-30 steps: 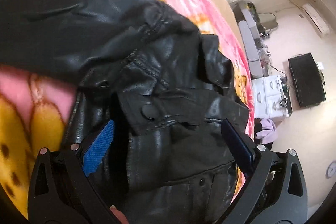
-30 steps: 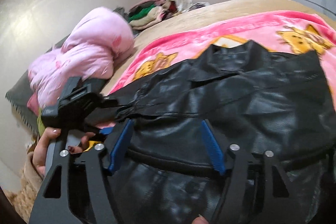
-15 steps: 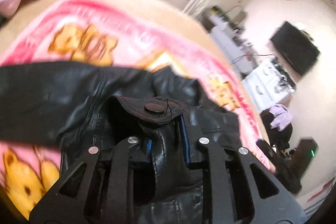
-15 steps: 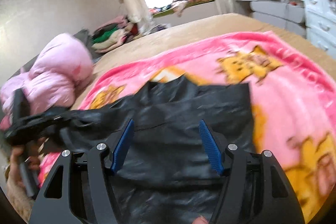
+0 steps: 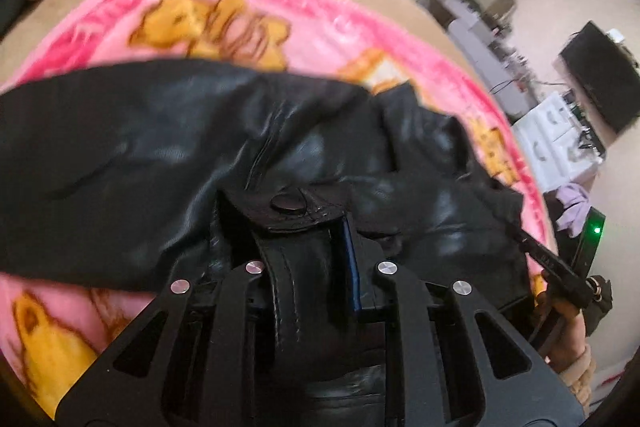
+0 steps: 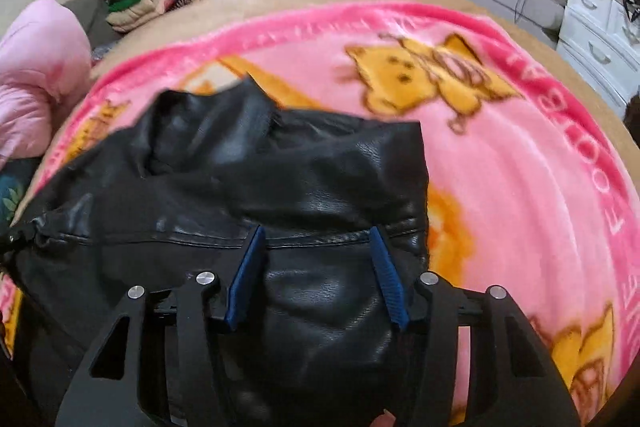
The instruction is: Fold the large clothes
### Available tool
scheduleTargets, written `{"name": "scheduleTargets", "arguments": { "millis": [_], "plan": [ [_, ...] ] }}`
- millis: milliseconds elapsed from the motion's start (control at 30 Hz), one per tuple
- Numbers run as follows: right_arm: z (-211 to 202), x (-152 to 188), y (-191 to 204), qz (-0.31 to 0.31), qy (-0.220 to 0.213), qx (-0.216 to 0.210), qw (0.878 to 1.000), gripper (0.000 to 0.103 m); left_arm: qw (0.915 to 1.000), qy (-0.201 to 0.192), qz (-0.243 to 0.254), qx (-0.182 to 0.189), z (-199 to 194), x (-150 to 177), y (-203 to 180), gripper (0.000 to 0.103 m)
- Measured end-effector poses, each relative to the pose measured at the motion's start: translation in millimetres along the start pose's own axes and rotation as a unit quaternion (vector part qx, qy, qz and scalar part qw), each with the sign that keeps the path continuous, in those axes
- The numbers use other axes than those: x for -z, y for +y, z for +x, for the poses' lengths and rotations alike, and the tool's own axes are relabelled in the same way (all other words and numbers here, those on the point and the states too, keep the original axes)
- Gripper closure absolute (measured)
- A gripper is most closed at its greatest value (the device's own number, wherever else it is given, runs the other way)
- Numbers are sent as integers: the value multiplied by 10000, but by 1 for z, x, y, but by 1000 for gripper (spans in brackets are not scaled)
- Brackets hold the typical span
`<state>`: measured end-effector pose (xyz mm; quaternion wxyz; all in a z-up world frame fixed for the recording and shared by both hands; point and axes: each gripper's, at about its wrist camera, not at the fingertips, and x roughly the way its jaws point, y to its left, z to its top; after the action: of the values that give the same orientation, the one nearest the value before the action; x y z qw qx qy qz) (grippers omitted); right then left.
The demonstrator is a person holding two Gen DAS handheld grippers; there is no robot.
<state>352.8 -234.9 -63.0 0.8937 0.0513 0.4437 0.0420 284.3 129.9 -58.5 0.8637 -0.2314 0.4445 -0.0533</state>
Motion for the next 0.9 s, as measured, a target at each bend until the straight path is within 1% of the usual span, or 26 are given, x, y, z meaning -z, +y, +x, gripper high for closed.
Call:
{"name": "scheduleTargets", "arguments": {
  "millis": [100,167,233,300,333,367,400,467,500,533,600,667,733,800,900],
  "plan": [
    [5,4,-9,177,19,-106,9998,53,9995,185,61,-239,14,5,3,89],
    [5,3,-8,179,30,-92,9998,53,9994,223,60,-261,17,5,5,89],
    [-6,2,-3,144,-22,-77,9999,49,9994,223,59,-247,15,5,5,88],
    [-26,4,4,156,-159,-363,9991,44,9994,221,108,-260,10,4,3,79],
    [-34,6,8,140,-211,-472,9986,42,9993,187,130,-310,6,4,1,67],
    [-43,8,13,85,-262,-532,9982,41,9991,120,180,-377,0,4,-2,59],
    [-49,10,17,29,-296,-560,9980,39,9985,19,245,-487,-8,4,-4,56],
    [-62,17,29,-172,-370,-654,9970,38,9971,-152,332,-662,-20,3,-6,46],
    [-66,21,34,-247,-372,-689,9966,37,9959,-284,387,-761,-30,3,-8,43],
    [-71,25,39,-315,-367,-708,9963,37,9946,-412,445,-847,-39,5,-11,41],
    [-76,33,49,-426,-350,-697,9960,36,9921,-569,599,-945,-51,9,-18,41],
    [-81,40,57,-516,-375,-652,9958,33,9910,-646,743,-903,-57,13,-28,41],
    [-84,46,64,-545,-389,-658,9956,28,9916,-629,820,-776,-57,17,-39,41],
    [-86,51,68,-572,-391,-691,9952,27,9934,-519,799,-634,-51,23,-47,41],
    [-90,57,76,-701,-428,-643,9945,27,9968,-281,567,-494,-40,37,-48,41]
  ]
}}
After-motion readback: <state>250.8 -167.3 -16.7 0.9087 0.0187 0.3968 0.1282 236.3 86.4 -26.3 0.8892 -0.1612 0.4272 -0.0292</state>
